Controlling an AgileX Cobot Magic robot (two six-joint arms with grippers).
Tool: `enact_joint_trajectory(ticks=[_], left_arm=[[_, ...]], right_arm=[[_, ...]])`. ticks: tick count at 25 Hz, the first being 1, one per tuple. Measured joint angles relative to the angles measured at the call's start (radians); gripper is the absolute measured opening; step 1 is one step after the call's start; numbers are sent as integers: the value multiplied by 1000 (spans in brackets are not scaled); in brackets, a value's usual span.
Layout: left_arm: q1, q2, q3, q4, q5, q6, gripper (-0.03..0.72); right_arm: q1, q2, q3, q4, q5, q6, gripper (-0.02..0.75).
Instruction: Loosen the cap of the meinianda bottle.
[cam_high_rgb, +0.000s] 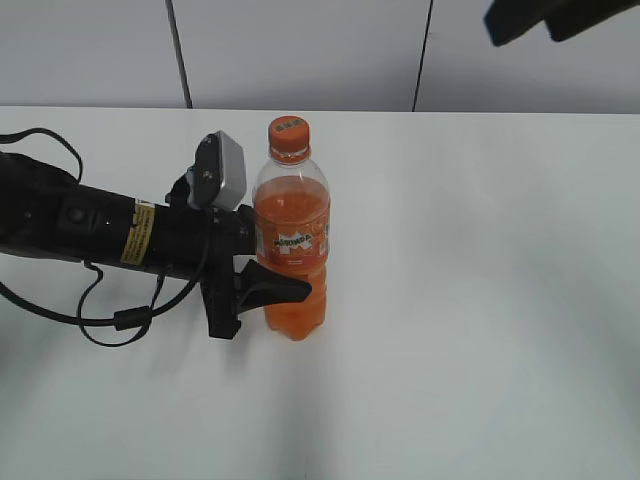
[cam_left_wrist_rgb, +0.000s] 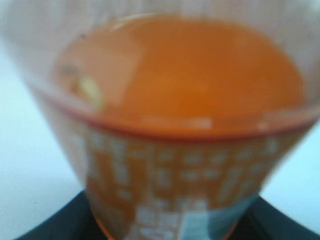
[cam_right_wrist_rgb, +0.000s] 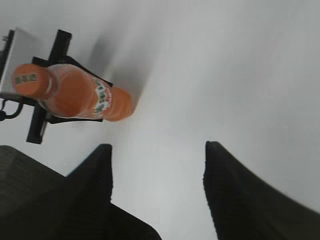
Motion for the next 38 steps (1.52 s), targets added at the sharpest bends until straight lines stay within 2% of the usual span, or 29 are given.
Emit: enact_joint_trajectory(ticks=[12, 18, 38], left_arm=[[0, 0, 0, 0, -1, 0, 366], [0, 0, 0, 0, -1, 0, 366], [0, 0, 0, 0, -1, 0, 366]], right_arm=[[241, 207, -200, -2, 0, 50, 435], [333, 283, -249, -54, 0, 87, 435], [342, 403, -292, -72, 0, 127, 409]])
